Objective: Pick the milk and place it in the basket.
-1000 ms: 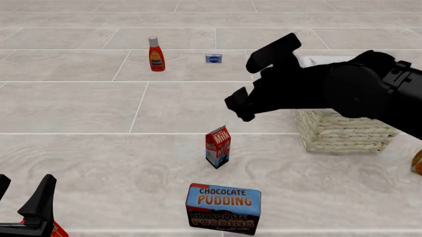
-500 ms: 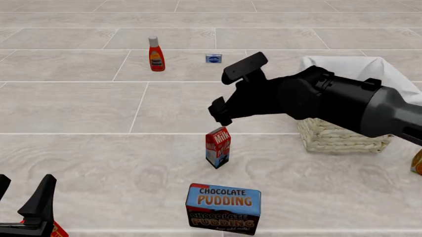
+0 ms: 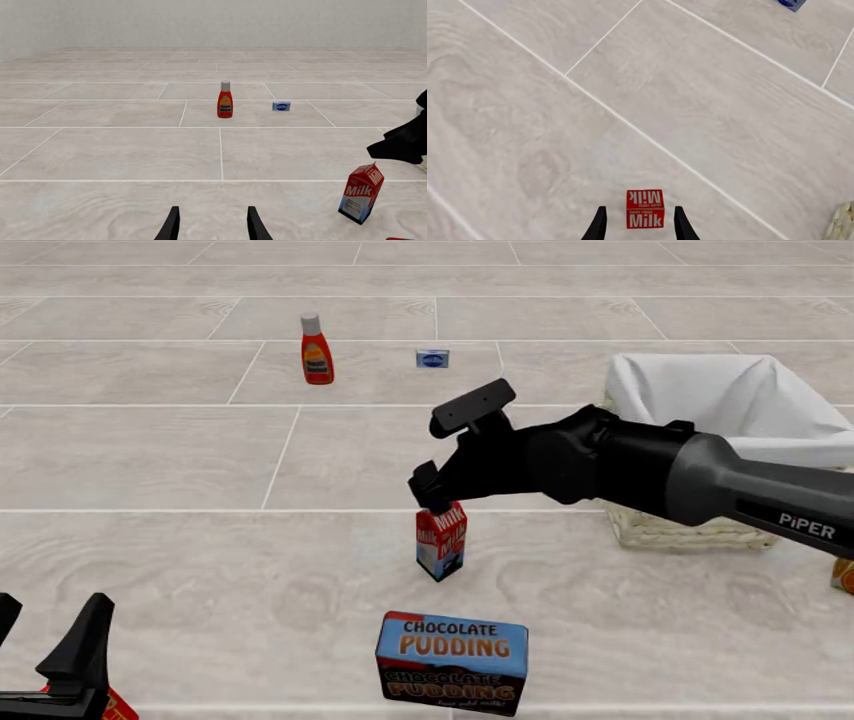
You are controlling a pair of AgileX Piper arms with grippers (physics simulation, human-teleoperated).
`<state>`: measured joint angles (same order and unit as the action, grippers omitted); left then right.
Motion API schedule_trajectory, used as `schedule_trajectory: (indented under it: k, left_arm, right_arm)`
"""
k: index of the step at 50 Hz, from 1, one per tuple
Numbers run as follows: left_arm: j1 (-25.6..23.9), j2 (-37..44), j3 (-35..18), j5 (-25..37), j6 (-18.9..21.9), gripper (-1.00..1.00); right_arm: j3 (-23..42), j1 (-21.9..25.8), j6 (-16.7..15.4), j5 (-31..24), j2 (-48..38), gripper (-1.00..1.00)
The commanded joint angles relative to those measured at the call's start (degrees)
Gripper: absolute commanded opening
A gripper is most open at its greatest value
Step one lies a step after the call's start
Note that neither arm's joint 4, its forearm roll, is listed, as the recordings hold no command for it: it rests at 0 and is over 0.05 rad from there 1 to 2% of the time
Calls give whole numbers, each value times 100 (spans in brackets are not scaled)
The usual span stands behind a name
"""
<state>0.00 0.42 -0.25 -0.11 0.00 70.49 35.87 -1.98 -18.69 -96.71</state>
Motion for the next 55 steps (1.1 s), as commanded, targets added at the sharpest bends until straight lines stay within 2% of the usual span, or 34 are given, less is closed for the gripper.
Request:
schedule_trajectory:
  k: [1,29,55]
  left_arm:
    - [0,1,0,0,0,100]
    - [0,0,0,0,1,100]
    - [1,0,0,0,1,100]
  right_arm:
    - [0,-5,42,128,-210,100]
    - [31,48,215,472,-813,100]
    - [-124,2,313,700,-1036,100]
